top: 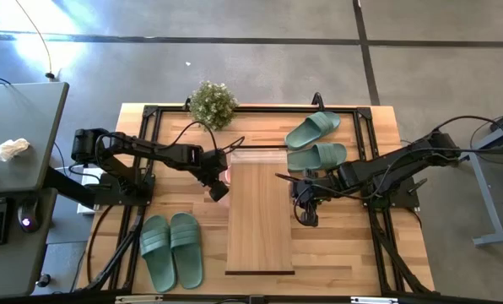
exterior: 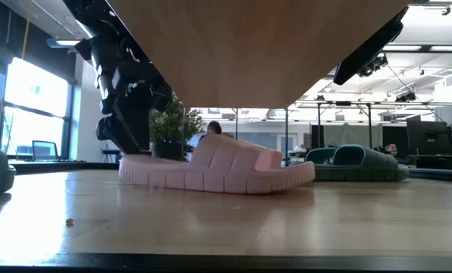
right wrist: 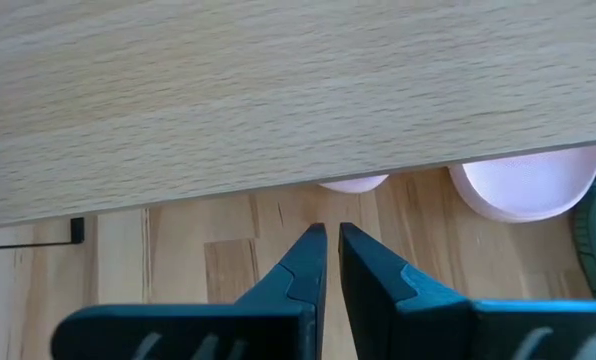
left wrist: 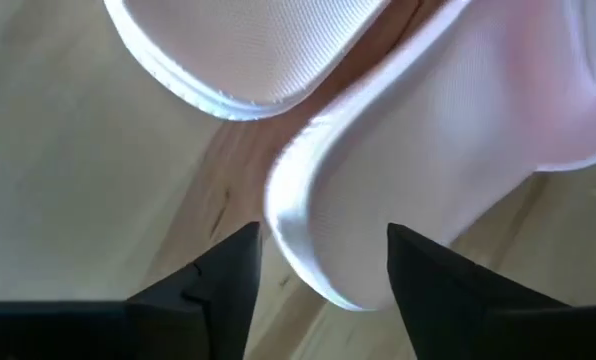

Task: Pick and place slides into the shelf
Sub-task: Put the pink slide under the shelf aligned with the other pink slide

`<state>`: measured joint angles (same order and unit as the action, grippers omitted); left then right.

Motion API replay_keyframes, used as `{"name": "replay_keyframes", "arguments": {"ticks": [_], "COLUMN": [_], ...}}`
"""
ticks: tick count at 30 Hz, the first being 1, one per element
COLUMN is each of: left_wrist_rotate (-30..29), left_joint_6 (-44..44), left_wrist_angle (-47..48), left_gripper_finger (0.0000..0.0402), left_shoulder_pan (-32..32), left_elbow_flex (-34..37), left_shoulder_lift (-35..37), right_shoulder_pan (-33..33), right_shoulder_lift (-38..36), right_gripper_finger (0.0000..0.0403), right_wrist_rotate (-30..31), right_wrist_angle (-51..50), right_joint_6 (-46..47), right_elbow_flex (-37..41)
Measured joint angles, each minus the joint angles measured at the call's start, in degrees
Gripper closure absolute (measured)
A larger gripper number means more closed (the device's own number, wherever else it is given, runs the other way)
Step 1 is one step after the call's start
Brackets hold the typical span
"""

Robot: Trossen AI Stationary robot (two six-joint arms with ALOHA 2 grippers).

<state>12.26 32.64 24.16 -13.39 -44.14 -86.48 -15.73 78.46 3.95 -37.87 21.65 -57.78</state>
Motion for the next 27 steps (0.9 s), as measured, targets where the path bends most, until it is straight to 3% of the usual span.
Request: {"name": "replay_keyframes", "arguments": {"ticks": [8, 13, 19, 23, 27], "left_wrist_rotate": [0.12, 0.73, 1.97, 3.67, 6.16], "left_joint_6": [-11.39, -18.95, -24.95, -28.13, -32.10], "left_wrist_angle": [4.53, 11.90, 14.30, 14.42, 14.47], "left_gripper_finger": [0.0184, 0.0196, 0.0217, 0.0231, 0.0244], "left_shoulder_pan": [-0.13, -0.08, -0.08, -0.08, -0.08], "left_elbow_flex": [0.00, 0.00, 0.00, 0.00, 0.00], "left_shoulder_lift": [0.00, 0.00, 0.00, 0.00, 0.00], "right_shoulder_pan": [0.00, -0.07, -3.27, -8.54, -13.59], "right_shoulder_lift": [0.00, -1.17, -6.84, -13.52, -17.80], "right_gripper_finger": [0.0379, 0.0380, 0.0385, 0.0400, 0.0400], "right_wrist_rotate": [0.75, 4.44, 8.05, 8.03, 8.88], "right_wrist_angle": [-1.27, -8.81, -14.46, -8.06, 11.08], "right_joint_6": [0.82, 4.40, 10.38, 18.59, 24.63], "right_elbow_flex": [0.00, -0.02, 0.73, 7.80, 18.31]}}
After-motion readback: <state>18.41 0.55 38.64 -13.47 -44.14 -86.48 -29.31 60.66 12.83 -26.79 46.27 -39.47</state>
